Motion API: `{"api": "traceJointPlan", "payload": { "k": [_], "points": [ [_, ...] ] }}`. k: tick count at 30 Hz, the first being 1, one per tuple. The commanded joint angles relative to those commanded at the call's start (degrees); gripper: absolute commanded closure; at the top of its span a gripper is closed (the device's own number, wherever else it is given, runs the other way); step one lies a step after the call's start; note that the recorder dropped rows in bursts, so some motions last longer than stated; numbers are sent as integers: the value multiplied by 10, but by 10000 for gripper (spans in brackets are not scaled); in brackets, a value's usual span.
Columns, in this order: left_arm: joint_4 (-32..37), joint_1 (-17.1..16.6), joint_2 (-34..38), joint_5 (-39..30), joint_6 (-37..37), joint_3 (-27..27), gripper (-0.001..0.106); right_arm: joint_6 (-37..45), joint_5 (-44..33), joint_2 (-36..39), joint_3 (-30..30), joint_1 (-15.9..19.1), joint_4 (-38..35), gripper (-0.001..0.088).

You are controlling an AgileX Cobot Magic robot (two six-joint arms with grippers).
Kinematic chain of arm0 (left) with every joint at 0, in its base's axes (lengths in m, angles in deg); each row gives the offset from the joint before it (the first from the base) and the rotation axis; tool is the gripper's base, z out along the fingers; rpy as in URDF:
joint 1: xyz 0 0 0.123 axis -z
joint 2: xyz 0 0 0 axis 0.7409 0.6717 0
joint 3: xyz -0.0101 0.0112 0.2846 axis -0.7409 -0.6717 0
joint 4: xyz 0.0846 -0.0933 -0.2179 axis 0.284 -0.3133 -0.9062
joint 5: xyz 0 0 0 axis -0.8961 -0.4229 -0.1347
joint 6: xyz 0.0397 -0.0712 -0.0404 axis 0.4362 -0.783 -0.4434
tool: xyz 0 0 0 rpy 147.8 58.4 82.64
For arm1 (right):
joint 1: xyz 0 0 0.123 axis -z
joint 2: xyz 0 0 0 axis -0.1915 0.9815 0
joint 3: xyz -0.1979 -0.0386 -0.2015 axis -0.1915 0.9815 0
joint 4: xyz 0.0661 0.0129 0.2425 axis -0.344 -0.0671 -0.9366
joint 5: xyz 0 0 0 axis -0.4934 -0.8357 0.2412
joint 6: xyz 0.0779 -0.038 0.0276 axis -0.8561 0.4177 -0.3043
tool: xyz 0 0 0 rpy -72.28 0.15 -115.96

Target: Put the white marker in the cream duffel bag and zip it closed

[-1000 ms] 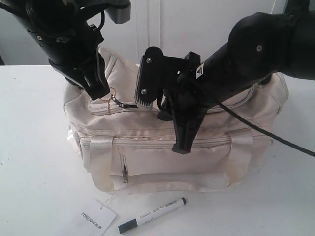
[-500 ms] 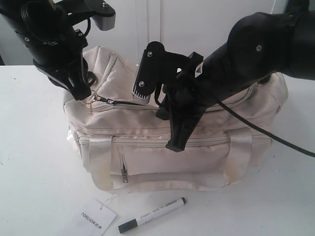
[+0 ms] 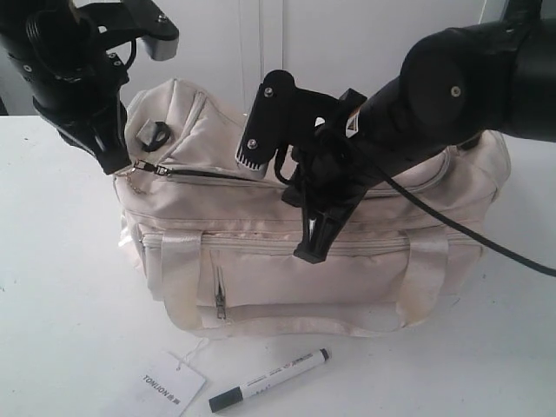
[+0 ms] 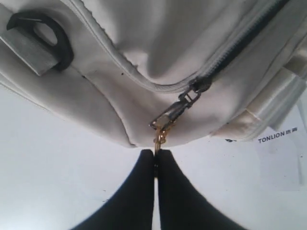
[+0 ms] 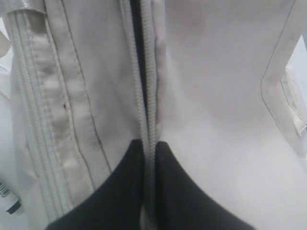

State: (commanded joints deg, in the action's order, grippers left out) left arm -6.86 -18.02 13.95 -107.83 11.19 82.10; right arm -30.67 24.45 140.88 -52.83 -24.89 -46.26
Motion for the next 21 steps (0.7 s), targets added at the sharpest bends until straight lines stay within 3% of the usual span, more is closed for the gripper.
{"api": "traceJointPlan", "payload": {
  "k": [21],
  "points": [
    [66, 0, 25, 57, -36, 0, 1053, 0, 0, 0, 0, 0, 0, 868]
  ]
}}
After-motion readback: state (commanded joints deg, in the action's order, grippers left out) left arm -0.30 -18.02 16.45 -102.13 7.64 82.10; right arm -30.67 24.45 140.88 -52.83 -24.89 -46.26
